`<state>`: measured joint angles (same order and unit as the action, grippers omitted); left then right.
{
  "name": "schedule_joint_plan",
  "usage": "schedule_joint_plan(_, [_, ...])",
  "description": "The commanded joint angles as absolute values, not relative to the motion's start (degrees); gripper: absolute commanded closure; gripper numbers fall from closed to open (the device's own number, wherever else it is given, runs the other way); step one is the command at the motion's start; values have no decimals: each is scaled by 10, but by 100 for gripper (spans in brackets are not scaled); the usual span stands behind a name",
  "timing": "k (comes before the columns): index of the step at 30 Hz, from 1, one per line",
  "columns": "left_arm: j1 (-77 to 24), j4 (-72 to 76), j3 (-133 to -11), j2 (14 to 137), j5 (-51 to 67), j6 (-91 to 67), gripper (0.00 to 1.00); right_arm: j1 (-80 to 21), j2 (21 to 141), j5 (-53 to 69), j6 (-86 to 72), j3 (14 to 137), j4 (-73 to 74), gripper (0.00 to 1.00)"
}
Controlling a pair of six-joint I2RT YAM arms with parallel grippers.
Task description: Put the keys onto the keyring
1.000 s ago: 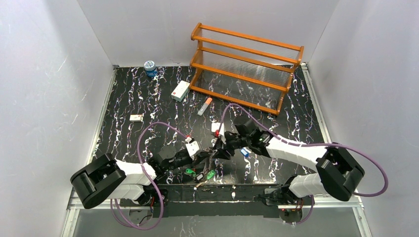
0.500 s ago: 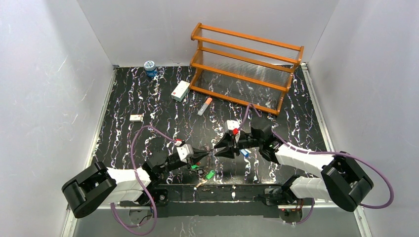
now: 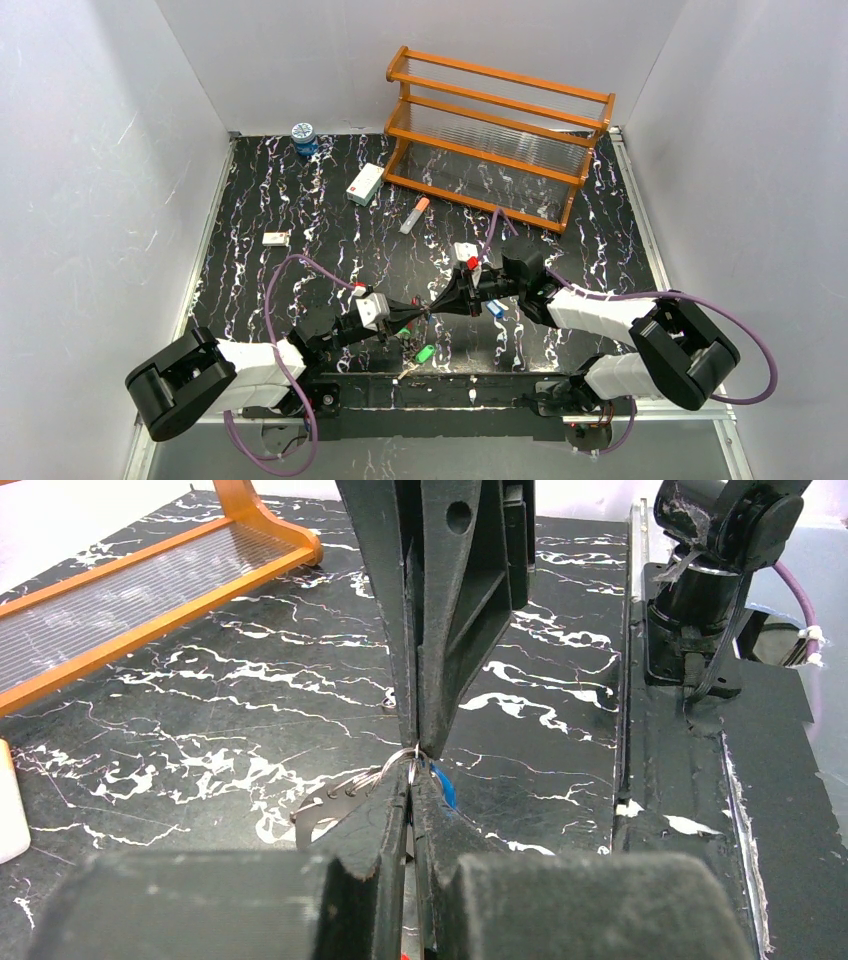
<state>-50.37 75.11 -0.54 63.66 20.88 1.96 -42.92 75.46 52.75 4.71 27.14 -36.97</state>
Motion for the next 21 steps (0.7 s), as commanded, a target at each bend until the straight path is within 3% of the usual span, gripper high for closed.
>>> schedule_joint_plan(1, [-505,789,-2,630,209,21,100,-430,755,528,59,290,-369,94])
schedule_joint_plan(3, [-504,790,-2,630,210,21,100,-429,757,527,65,290,-361,99])
schedule_joint_plan(21, [-505,798,-1,638,186,20,100,-439,813,490,87,310,-261,99])
